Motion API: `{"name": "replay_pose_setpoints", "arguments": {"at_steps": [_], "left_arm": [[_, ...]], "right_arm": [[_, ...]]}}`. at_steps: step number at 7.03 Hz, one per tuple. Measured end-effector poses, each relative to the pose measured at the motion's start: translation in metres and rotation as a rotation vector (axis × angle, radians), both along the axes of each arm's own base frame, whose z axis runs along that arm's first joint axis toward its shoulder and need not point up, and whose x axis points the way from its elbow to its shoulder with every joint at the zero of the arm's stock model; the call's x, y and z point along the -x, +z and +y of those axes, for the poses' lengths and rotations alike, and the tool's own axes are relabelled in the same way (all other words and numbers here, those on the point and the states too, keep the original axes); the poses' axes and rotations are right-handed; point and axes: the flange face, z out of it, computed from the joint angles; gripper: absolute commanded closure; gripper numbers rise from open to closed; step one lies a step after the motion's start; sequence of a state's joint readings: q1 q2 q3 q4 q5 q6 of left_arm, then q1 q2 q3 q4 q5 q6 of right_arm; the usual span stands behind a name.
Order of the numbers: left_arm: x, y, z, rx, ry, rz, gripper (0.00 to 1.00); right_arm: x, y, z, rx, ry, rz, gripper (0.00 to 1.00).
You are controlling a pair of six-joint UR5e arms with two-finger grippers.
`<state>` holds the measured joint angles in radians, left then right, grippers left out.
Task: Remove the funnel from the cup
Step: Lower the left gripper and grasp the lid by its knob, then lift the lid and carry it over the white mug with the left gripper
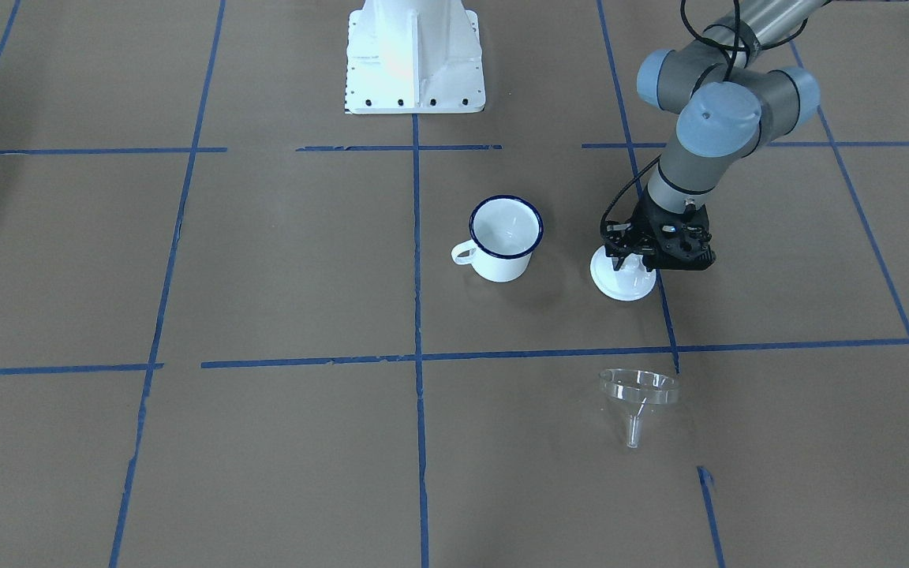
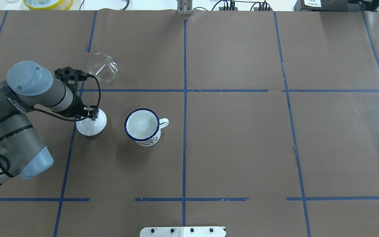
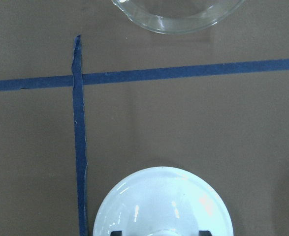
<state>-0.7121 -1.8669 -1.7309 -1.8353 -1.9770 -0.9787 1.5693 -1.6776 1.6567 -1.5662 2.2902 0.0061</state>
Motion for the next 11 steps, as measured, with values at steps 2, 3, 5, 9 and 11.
{"name": "replay_pose_setpoints", "arguments": {"at_steps": [2, 3, 5, 9, 11], "left_arm": [[0.0, -0.001, 0.002, 0.011, 0.014, 0.01, 0.73], [0.0, -0.002, 0.003, 0.011, 0.015, 0.013, 0.9], [0.002, -0.006, 0.004, 0.008, 0.015, 0.017, 1.0], [0.041, -0.066, 0.021, 0.001, 0.01, 0.002, 1.0], [0.081, -0.125, 0.031, 0.008, 0.003, -0.029, 1.0]], "right_arm": [[0.0, 0.0, 0.0, 0.0, 0.0, 0.0, 0.0], [0.0, 0.0, 0.0, 0.0, 0.0, 0.0, 0.0], [0.0, 0.0, 0.0, 0.0, 0.0, 0.0, 0.0], [0.0, 0.0, 0.0, 0.0, 0.0, 0.0, 0.0], [0.0, 0.0, 0.0, 0.0, 0.0, 0.0, 0.0]]}}
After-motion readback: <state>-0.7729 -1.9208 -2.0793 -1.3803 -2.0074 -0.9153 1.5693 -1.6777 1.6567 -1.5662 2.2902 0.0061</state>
